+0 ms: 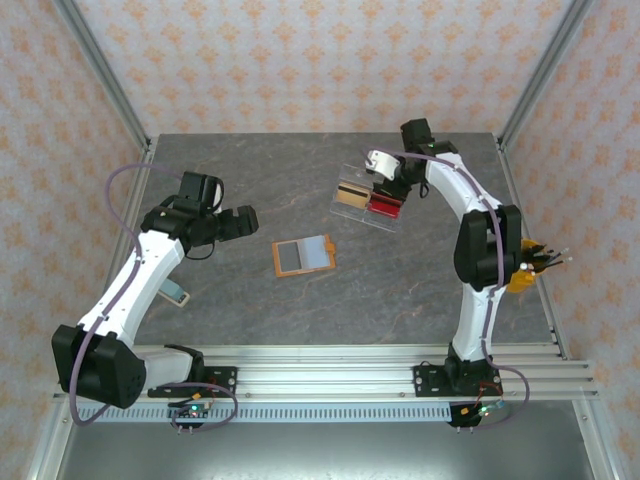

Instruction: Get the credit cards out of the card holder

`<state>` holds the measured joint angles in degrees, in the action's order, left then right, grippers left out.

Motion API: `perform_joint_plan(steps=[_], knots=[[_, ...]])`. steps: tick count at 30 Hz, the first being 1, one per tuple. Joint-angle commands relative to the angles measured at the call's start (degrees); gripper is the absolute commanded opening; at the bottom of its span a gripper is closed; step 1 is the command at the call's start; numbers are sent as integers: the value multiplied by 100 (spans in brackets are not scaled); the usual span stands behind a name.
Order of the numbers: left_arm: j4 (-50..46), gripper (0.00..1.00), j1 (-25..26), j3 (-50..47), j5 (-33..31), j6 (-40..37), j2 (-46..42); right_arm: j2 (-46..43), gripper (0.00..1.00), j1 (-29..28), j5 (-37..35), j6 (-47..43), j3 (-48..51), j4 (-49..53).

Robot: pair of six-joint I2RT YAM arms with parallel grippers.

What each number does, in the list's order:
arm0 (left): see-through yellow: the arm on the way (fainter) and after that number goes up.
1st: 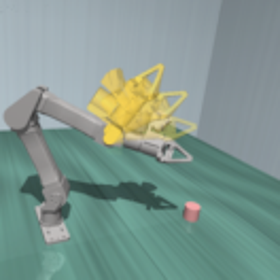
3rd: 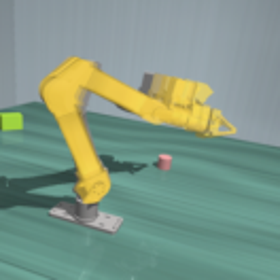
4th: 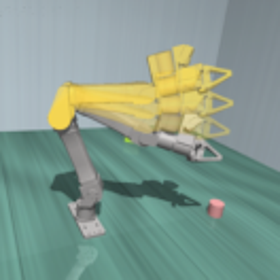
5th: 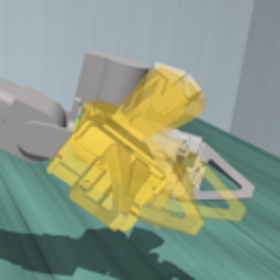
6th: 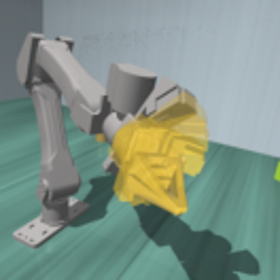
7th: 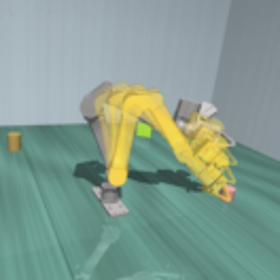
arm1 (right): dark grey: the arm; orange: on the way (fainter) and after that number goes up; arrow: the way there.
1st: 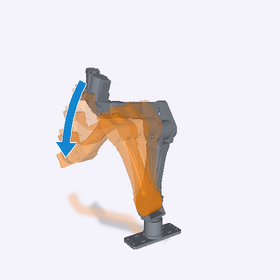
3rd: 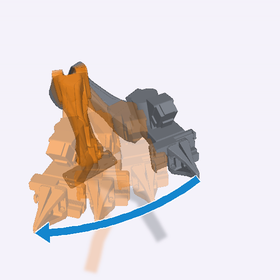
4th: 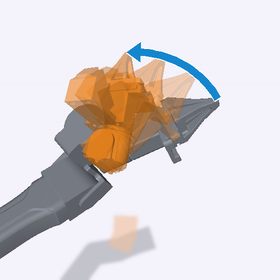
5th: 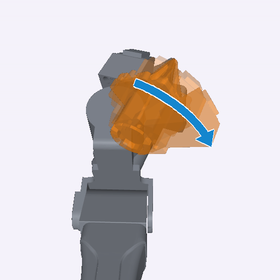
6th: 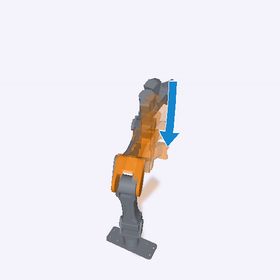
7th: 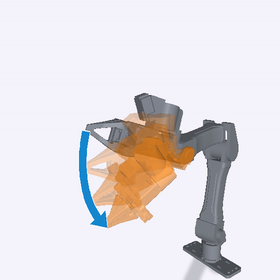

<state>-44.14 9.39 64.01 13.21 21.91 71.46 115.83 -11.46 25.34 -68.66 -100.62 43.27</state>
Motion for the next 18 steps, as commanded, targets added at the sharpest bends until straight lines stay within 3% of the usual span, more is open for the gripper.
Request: perform_joint_plan(steps=[1, 5, 10, 18], knots=[[57, 100, -60, -64, 35, -136, 47, 135, 5, 37, 126, 123, -118, -112], [63, 100, -60, -70, 60, -139, 33, 142, 8, 31, 5, 125, -52, -199], [72, 100, -60, -79, 76, -144, 43, 76, 24, 31, -39, 226, -70, -252], [90, 100, -60, -90, 103, -128, 48, -362, 26, 37, 152, 394, 44, -231]])
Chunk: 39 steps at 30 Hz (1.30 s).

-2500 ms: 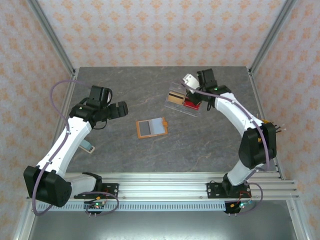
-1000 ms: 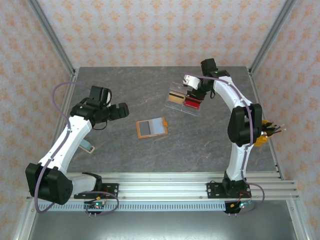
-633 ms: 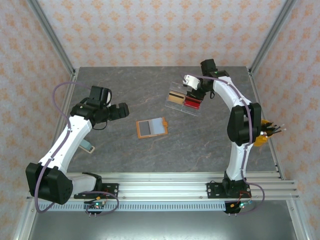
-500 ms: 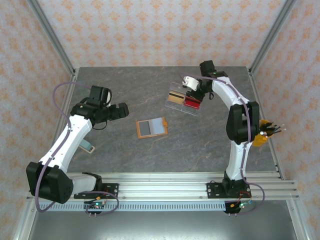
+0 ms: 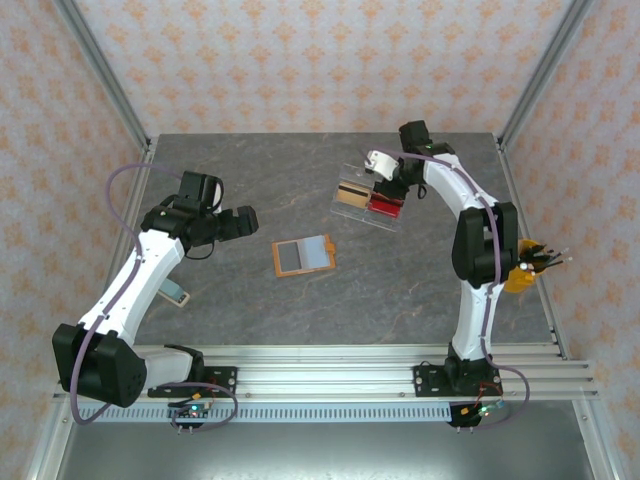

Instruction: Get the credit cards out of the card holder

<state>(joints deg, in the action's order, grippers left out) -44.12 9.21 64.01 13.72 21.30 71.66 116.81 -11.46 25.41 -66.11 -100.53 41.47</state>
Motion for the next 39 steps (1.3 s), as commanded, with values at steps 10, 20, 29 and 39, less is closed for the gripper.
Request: perform_joint_plan(steps=[10, 20, 29, 39], knots=[[307, 100, -42, -271, 402, 363, 153, -1786, 24, -227, 522, 3759, 1410, -1211], [1601, 100, -34, -1140, 1281, 1538, 343, -2130, 28, -1370, -106, 7455, 2191, -1064], [3409, 100, -42, -2119, 1953, 2715, 850, -1471, 37, -2475, -627, 8522, 2681, -1639], [3641, 100, -42, -2458, 1603, 3052, 940, -81, 44, -3675, -1912, 8164, 1365, -760]])
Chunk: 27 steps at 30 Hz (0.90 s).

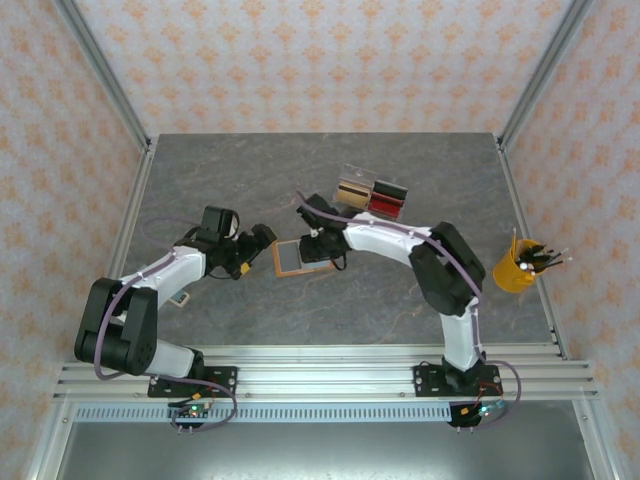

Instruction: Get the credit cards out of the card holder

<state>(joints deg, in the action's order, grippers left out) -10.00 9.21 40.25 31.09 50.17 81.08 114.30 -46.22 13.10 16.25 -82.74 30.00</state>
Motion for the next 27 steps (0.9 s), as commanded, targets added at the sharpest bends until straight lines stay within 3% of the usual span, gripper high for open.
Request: perform_joint_plan(steps=[1, 17, 24, 27], knots=[[189, 100, -43, -94, -183, 160, -33, 255, 45, -270, -832, -75, -505, 458], [59, 98, -42, -53, -84, -7, -92, 1008, 48, -408, -903, -410, -1165, 1043], [185, 92, -25, -69, 267, -23, -40, 1077, 43, -389, -891, -348, -993, 985], [288, 84, 25, -48, 420, -17, 49, 1072, 39, -351, -822, -335, -866, 923]])
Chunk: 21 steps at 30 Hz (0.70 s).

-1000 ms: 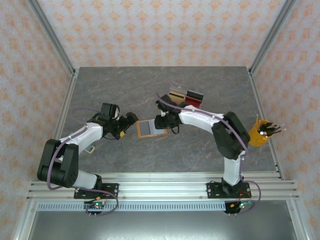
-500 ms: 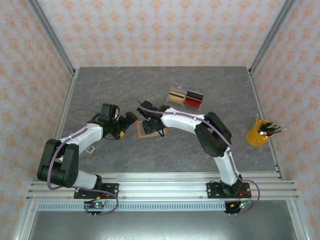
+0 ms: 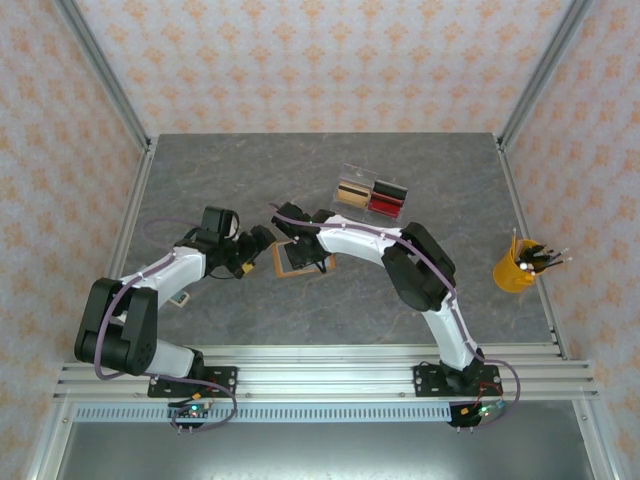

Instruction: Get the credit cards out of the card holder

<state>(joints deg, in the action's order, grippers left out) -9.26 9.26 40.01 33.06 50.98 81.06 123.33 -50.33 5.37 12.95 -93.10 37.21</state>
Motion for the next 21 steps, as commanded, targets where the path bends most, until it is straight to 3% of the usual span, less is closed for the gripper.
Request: perform_joint_plan(steps=[1, 6, 10, 17, 21], knots=[[252, 80, 45, 1, 281, -110, 96, 169, 38, 72, -37, -9, 209, 194], [309, 58, 211, 130, 324, -125, 333, 161, 31, 128, 25, 21, 380, 129], [406, 46, 354, 257, 383, -142, 560, 117, 30, 163, 102, 49, 510, 18], [330, 32, 466, 565, 304, -328, 872, 69, 27, 199, 235, 26, 624, -98], [169, 31, 461, 788, 44, -609, 1002, 47, 27, 220, 298, 21, 701, -159]])
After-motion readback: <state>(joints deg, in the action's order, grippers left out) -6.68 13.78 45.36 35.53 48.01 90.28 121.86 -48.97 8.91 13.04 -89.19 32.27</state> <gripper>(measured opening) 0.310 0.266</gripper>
